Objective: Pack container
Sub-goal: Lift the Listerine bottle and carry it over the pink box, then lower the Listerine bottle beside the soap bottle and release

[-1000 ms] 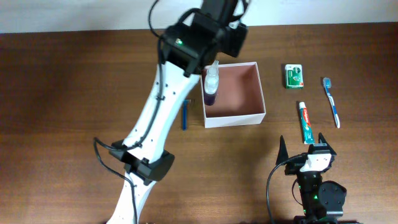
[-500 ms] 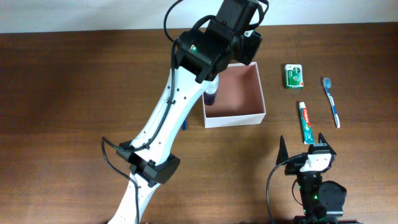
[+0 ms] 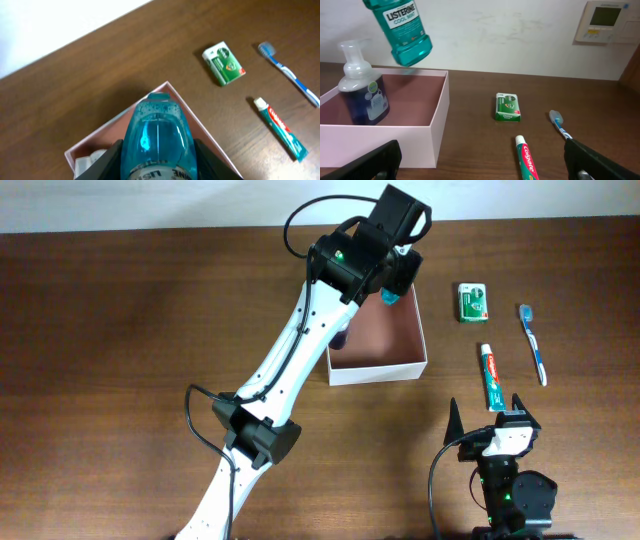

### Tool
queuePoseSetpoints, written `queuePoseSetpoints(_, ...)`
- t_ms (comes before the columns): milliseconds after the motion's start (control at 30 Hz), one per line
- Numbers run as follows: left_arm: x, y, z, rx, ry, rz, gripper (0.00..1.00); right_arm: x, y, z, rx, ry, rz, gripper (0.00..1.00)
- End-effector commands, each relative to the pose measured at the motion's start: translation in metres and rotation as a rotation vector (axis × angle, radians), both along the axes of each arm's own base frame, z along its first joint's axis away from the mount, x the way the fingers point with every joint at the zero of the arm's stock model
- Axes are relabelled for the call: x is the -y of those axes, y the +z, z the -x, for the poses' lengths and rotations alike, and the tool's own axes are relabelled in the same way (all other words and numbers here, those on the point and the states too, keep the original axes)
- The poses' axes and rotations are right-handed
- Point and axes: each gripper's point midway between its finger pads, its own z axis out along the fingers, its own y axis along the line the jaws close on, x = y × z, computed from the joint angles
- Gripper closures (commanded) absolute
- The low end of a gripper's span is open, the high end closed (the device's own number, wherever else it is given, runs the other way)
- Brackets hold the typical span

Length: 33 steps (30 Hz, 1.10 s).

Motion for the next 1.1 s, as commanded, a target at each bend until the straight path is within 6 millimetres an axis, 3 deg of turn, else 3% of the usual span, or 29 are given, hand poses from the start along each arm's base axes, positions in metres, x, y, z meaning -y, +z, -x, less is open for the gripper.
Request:
queuePoseSetpoints(0,-0.002,0.001,0.0,-0.006,0.021,0.006,0.75,-0.003,-0.001,0.0,0.001,0.014,0.002,0.01)
queuePoseSetpoints(533,-0.008,-0.047,0.005,-0.122,0.046,-0.073,0.75,-0.003,-0.001,0.0,0.001,0.014,0.002,0.01)
queuePoseSetpoints(800,-0.022,-0.056,-0.003,-0.118,0.155,-0.112,0.75,-0.003,-0.001,0.0,0.001,0.014,0.003,0.01)
queuePoseSetpoints(1067,-0.022,-0.064,-0.003,-0.13,0.155,-0.123,0.75,-0.003,-0.001,0.0,0.001,0.014,0.003,0.01)
